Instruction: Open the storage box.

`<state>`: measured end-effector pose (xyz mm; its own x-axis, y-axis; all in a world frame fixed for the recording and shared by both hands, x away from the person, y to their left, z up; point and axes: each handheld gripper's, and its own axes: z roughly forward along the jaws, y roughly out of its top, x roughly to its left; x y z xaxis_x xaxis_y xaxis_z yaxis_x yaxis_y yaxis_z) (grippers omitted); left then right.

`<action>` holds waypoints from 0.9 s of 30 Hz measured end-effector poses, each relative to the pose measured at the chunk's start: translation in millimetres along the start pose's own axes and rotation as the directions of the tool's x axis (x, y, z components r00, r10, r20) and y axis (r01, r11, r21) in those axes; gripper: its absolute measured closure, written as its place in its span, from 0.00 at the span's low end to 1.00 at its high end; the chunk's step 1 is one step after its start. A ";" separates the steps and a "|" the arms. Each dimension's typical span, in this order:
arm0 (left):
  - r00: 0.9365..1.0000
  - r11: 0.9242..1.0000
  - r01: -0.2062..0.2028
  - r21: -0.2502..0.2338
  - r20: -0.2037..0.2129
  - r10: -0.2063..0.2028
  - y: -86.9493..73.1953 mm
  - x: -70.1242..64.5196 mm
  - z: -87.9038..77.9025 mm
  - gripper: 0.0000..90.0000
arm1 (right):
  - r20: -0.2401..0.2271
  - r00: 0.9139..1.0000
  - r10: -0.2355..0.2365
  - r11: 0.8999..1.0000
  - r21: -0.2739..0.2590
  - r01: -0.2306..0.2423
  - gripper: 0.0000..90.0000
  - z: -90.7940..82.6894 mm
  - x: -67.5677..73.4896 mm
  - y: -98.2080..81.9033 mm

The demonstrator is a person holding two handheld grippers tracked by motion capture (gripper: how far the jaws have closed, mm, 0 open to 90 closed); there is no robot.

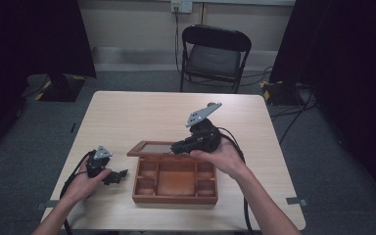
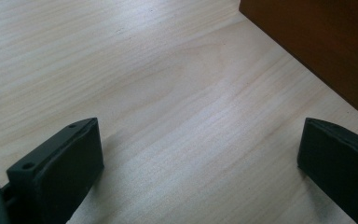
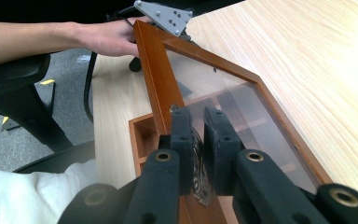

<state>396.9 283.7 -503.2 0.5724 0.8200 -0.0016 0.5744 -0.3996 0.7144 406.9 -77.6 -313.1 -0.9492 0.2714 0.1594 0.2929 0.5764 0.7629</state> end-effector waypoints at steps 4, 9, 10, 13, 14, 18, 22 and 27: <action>1.000 1.000 -0.002 0.001 0.000 0.002 0.0 0.1 0.0 0.00 | 0.001 1.000 0.001 1.000 -0.001 -0.001 0.92 -0.7 -1.1 1.6; 1.000 1.000 -0.002 0.002 0.000 0.002 0.0 0.1 -0.1 0.00 | 0.004 1.000 0.007 1.000 -0.002 -0.007 0.92 -1.5 -2.2 3.2; 1.000 1.000 -0.001 0.001 0.000 0.001 0.0 0.1 -0.1 0.00 | 0.002 1.000 0.006 1.000 -0.002 -0.006 0.92 -1.4 -2.4 3.2; 1.000 1.000 -0.002 0.001 0.000 0.002 0.0 0.1 -0.1 0.00 | 0.002 1.000 0.006 1.000 -0.003 -0.006 0.92 -1.4 -2.5 3.1; 1.000 1.000 -0.002 0.002 0.000 0.002 0.0 0.1 -0.1 0.00 | 0.001 1.000 0.006 1.000 -0.003 -0.006 0.92 -1.3 -2.6 3.1; 1.000 1.000 -0.002 0.002 0.000 0.002 0.0 0.2 -0.1 0.00 | 0.003 1.000 0.008 1.000 -0.003 -0.008 0.92 -2.0 -3.3 4.7; 1.000 1.000 -0.001 0.001 0.000 0.001 0.0 0.1 0.0 0.00 | 0.003 1.000 0.009 1.000 -0.002 -0.009 0.92 -2.4 -4.3 5.9; 1.000 1.000 -0.001 0.001 0.000 0.001 0.0 0.1 -0.1 0.00 | 0.010 1.000 0.010 1.000 -0.002 -0.010 0.92 -3.3 -5.1 7.7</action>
<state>397.0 283.8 -503.1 0.5731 0.8195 -0.0005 0.5745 -0.4013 0.7134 413.7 -77.1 -306.0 -0.9450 0.2848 0.1608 0.3021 0.5719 0.7627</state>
